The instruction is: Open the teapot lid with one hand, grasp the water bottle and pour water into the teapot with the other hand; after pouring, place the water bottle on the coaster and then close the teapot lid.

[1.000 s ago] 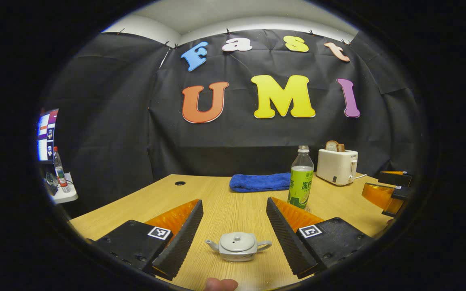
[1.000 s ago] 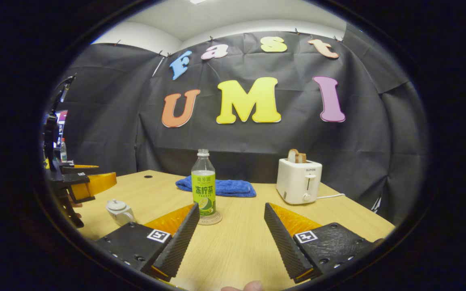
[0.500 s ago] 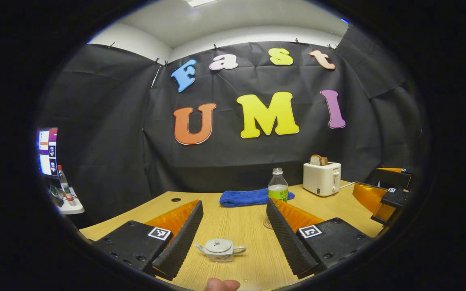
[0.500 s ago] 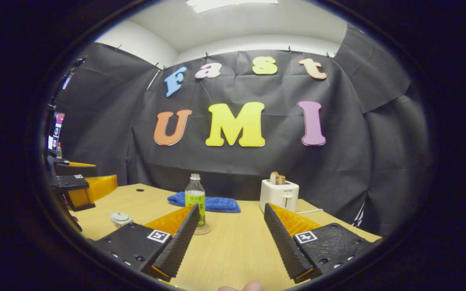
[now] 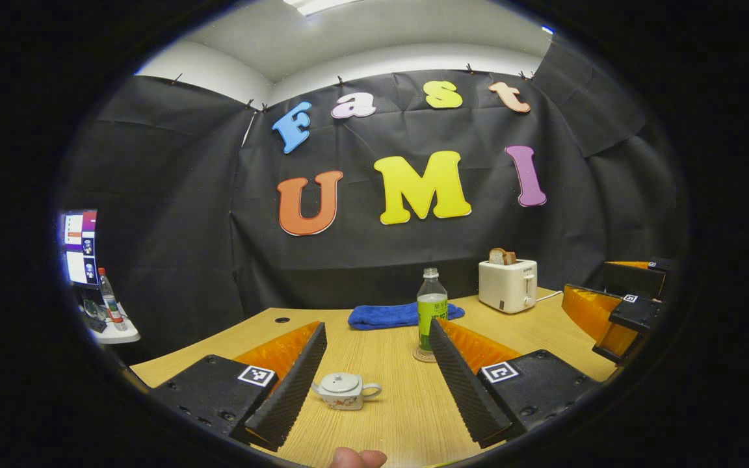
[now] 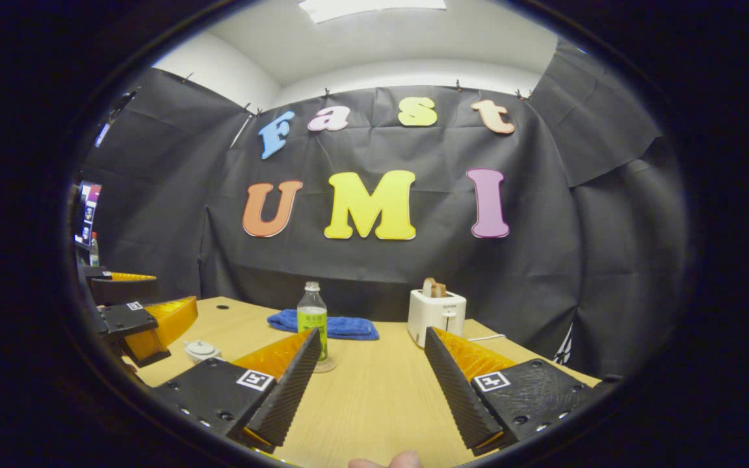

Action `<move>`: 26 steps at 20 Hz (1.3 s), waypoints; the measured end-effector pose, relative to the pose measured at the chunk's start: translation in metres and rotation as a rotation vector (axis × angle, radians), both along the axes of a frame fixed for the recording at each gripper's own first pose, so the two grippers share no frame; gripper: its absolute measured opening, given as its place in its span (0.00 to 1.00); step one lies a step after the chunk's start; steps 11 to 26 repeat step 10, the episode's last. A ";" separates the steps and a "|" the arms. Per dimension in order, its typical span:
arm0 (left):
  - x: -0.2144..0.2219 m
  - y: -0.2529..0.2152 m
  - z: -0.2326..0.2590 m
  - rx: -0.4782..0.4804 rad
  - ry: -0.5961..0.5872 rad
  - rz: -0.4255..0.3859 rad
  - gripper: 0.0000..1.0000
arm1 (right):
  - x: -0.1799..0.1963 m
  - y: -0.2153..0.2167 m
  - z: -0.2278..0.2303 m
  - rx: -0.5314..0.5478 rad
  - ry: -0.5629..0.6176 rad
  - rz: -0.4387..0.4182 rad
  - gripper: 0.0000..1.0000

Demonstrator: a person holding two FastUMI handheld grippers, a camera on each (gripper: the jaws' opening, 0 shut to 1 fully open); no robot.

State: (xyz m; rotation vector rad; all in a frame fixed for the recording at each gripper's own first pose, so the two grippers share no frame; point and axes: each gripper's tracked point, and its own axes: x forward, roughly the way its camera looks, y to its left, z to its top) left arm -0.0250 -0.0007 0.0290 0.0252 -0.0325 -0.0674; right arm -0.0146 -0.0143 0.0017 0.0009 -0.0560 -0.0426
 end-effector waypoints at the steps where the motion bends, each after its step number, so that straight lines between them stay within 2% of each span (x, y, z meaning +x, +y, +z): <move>1: -0.001 0.003 -0.002 -0.007 0.001 0.001 0.99 | -0.001 0.002 0.001 -0.005 -0.001 -0.004 0.95; 10: 0.002 0.017 0.000 -0.042 0.000 0.000 0.99 | -0.003 0.023 -0.001 -0.019 0.016 0.005 0.95; 26: 0.002 0.017 0.000 -0.042 0.000 0.000 0.99 | -0.003 0.023 -0.001 -0.019 0.016 0.005 0.95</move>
